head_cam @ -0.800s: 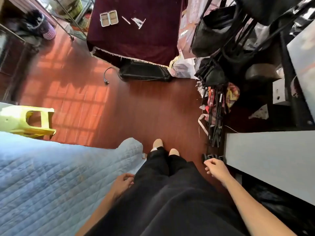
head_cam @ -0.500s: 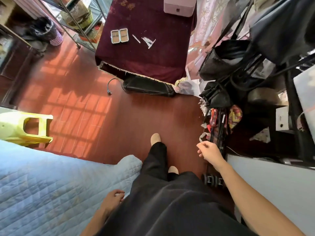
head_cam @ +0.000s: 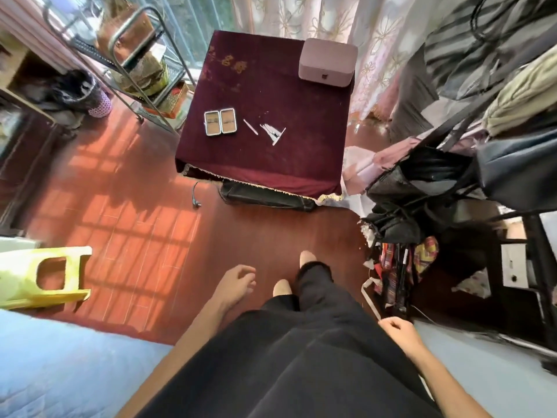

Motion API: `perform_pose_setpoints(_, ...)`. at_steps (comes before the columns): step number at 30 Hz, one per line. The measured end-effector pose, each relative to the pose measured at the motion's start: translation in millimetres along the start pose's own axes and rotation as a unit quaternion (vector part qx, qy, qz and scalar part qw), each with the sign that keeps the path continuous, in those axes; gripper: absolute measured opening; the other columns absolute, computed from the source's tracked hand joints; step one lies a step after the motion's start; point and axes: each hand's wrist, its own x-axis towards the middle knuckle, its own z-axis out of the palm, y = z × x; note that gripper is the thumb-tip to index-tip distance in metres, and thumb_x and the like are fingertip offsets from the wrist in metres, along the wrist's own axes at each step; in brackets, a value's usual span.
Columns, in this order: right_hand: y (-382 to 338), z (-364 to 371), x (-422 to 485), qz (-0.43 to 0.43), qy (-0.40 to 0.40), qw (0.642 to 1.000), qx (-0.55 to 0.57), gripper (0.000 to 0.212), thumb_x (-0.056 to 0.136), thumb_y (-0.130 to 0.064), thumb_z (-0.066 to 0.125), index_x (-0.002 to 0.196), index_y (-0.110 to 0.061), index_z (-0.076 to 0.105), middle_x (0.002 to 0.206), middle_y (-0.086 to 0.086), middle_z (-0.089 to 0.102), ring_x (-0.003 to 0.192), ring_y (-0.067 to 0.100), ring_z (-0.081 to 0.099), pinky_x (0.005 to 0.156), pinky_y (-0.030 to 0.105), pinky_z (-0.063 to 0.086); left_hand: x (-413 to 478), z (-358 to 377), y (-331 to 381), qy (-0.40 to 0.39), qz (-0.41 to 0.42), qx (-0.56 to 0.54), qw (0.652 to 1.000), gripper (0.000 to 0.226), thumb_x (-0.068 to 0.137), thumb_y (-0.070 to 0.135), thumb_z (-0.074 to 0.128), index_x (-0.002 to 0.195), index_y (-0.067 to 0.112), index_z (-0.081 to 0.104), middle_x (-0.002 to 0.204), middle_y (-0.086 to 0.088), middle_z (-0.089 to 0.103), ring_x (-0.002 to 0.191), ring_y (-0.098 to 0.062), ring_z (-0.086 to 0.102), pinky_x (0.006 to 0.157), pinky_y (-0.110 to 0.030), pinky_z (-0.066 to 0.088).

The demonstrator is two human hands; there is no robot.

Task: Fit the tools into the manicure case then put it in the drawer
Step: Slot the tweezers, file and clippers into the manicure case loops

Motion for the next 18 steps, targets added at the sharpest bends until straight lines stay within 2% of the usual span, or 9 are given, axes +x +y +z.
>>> perform_pose_setpoints(2, -8.7, -7.3, 10.2, 0.027, -0.004, 1.000, 0.007, 0.015, 0.102, -0.011, 0.066, 0.093, -0.012, 0.078, 0.101, 0.011, 0.077, 0.100, 0.029, 0.068, 0.092, 0.039, 0.051, 20.2, -9.7, 39.6, -0.004, 0.035, -0.004, 0.999, 0.016, 0.103, 0.014, 0.052, 0.113, 0.019, 0.063, 0.100, -0.006, 0.070, 0.079, -0.008, 0.067, 0.057, -0.009, 0.047)
perform_pose_setpoints(5, -36.1, -20.7, 33.2, 0.043, 0.001, 0.999, 0.024, 0.018, 0.101, -0.011, 0.066, 0.091, -0.012, 0.080, 0.099, 0.010, 0.079, 0.097, 0.029, 0.070, 0.091, 0.040, 0.053, 44.7, -18.0, 77.3, -0.003, 0.045, 0.007, 0.999, 0.018, 0.103, 0.016, 0.052, 0.117, 0.018, 0.064, 0.101, -0.005, 0.070, 0.080, -0.009, 0.066, 0.062, -0.012, 0.048)
perform_pose_setpoints(8, -87.1, -37.9, 60.6, 0.034, 0.000, 0.999, 0.035, 0.018, 0.100, -0.007, 0.067, 0.086, -0.006, 0.079, 0.096, 0.015, 0.078, 0.088, 0.028, 0.066, 0.085, 0.039, 0.050, 66.0, -26.2, 91.3, 0.000, 0.000, 0.021, 1.000, 0.018, 0.103, 0.010, 0.051, 0.116, 0.011, 0.064, 0.100, -0.008, 0.068, 0.075, -0.009, 0.064, 0.058, -0.011, 0.048)
perform_pose_setpoints(10, -129.3, -50.0, 80.2, 0.007, 0.007, 1.000, 0.023, 0.017, 0.100, -0.008, 0.067, 0.090, -0.003, 0.080, 0.093, 0.015, 0.075, 0.089, 0.027, 0.065, 0.080, 0.036, 0.046, 76.8, -34.5, 93.2, -0.005, -0.050, 0.042, 0.998, 0.018, 0.103, 0.005, 0.050, 0.115, 0.008, 0.062, 0.103, -0.012, 0.066, 0.076, -0.012, 0.063, 0.061, -0.013, 0.049)
perform_pose_setpoints(13, -199.9, -64.4, 102.6, -0.019, 0.003, 0.999, 0.027, 0.016, 0.101, -0.013, 0.065, 0.093, -0.009, 0.078, 0.079, 0.007, 0.074, 0.072, 0.023, 0.065, 0.066, 0.031, 0.045, 88.4, -49.7, 89.9, 0.005, -0.091, 0.069, 0.993, 0.023, 0.102, 0.009, 0.052, 0.119, 0.006, 0.066, 0.111, -0.010, 0.067, 0.098, -0.022, 0.067, 0.079, -0.023, 0.049)
perform_pose_setpoints(15, -246.1, -71.1, 117.9, -0.036, -0.004, 0.999, 0.039, 0.015, 0.103, -0.014, 0.063, 0.097, -0.008, 0.075, 0.076, 0.007, 0.071, 0.061, 0.019, 0.060, 0.057, 0.028, 0.042, 92.8, -60.9, 90.9, 0.006, -0.103, 0.075, 0.992, 0.024, 0.101, 0.012, 0.054, 0.120, 0.008, 0.069, 0.116, -0.010, 0.070, 0.111, -0.027, 0.067, 0.090, -0.027, 0.049)
perform_pose_setpoints(18, -307.4, -74.1, 133.4, -0.069, -0.015, 0.996, 0.048, 0.015, 0.103, -0.017, 0.061, 0.097, -0.011, 0.073, 0.077, 0.008, 0.071, 0.059, 0.018, 0.060, 0.056, 0.027, 0.042, 97.7, -73.2, 92.5, 0.008, -0.120, 0.069, 0.990, 0.023, 0.100, 0.014, 0.056, 0.118, 0.010, 0.070, 0.119, -0.010, 0.071, 0.114, -0.027, 0.067, 0.098, -0.033, 0.051)
